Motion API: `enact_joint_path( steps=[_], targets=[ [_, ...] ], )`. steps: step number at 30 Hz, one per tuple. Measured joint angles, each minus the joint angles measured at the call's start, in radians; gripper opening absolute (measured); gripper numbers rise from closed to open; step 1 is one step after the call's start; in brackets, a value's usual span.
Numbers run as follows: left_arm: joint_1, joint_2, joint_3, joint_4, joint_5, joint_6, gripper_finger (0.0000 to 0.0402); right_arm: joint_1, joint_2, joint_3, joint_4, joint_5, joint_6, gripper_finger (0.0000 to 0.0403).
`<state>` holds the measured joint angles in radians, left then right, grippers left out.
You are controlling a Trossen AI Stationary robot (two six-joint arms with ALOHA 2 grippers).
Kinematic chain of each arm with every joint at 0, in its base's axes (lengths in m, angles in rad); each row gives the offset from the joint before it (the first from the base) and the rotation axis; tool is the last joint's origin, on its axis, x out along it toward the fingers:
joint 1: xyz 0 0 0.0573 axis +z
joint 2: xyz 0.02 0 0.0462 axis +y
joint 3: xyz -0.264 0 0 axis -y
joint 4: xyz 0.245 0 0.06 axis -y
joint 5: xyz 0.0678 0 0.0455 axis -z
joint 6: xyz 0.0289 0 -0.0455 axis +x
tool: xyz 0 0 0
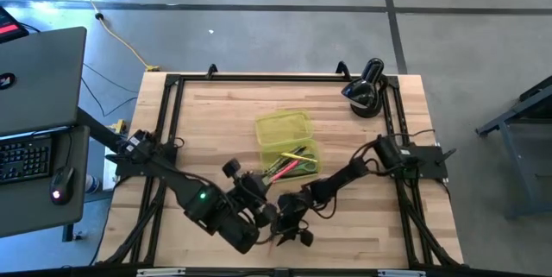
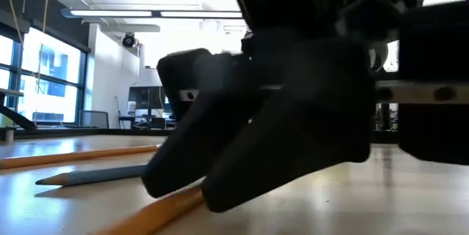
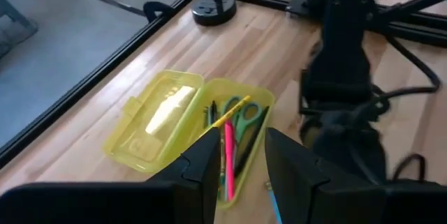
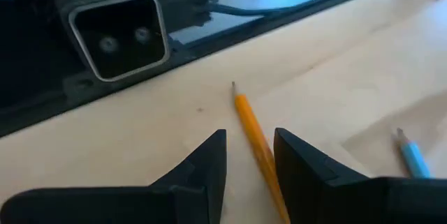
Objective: Pick & place school supplies into a supply box
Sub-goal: Put the orange pencil into the yellow supply box
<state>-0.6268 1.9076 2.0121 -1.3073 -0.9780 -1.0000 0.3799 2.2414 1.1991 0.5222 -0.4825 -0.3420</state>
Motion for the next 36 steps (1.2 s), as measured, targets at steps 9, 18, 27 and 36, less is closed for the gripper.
enact_joint_path(
  steps=[9, 18, 27, 36],
  targets=[
    [-0.011, 0.000, 0.000, -0.012, 0.001, 0.002, 0.0143, -0.040, -0.002, -0.001, 0.060, -0.112, 0.000, 0.0099],
    [-0.009, 0.000, 0.000, -0.035, 0.006, 0.003, 0.0142, -0.062, -0.002, -0.002, 0.010, -0.177, -0.064, 0.0099],
    [-0.009, 0.000, 0.000, -0.035, 0.007, 0.003, 0.0143, -0.090, -0.003, -0.003, -0.043, -0.175, -0.137, 0.0099],
    [-0.009, 0.000, 0.000, -0.035, 0.007, 0.003, 0.0143, -0.113, -0.003, -0.003, -0.107, -0.224, -0.164, 0.0099]
  ],
)
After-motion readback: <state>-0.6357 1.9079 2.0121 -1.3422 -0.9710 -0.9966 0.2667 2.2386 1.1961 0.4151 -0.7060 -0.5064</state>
